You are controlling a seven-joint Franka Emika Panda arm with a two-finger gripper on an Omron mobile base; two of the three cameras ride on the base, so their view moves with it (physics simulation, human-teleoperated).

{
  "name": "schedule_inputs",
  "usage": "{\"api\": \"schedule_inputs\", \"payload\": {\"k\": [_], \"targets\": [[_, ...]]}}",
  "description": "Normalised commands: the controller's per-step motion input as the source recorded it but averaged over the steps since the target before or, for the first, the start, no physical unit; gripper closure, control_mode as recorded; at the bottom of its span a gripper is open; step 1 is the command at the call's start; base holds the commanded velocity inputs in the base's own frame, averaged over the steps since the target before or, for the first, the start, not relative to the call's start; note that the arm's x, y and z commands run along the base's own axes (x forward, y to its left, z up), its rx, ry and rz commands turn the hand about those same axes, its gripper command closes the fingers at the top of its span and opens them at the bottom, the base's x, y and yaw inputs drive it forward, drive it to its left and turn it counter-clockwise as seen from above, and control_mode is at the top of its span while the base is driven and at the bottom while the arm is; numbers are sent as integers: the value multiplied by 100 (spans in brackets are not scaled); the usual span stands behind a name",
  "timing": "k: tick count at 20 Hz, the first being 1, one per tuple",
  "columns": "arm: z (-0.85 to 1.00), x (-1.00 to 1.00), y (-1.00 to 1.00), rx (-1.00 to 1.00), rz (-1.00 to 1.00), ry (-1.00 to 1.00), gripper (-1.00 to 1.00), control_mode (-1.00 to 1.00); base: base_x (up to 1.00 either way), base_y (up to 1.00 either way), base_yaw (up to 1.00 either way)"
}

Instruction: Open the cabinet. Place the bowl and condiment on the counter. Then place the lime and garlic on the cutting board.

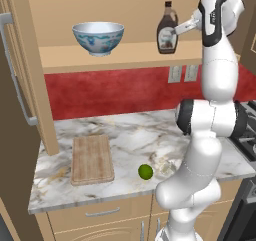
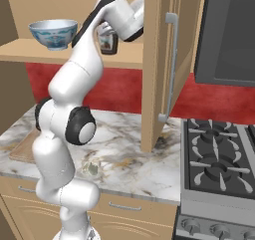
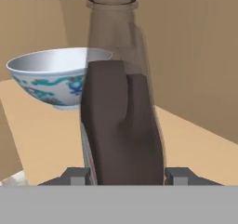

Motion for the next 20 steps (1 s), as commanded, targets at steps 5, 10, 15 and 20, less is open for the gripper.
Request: {"api": "schedule_inputs", "payload": {"k": [5,10,15,20], "targets": [[-2,-62,43,-1,-2,-7,100,-100,0,0,0],[-15,-86,5,-2,-10,-8,100,-100,0,0,0],[-25,-100,0,-3,-18,-8,100,-100,0,0,0],[-18,-100,0,-1,-19,-3,100,-100,0,0,0]]}}
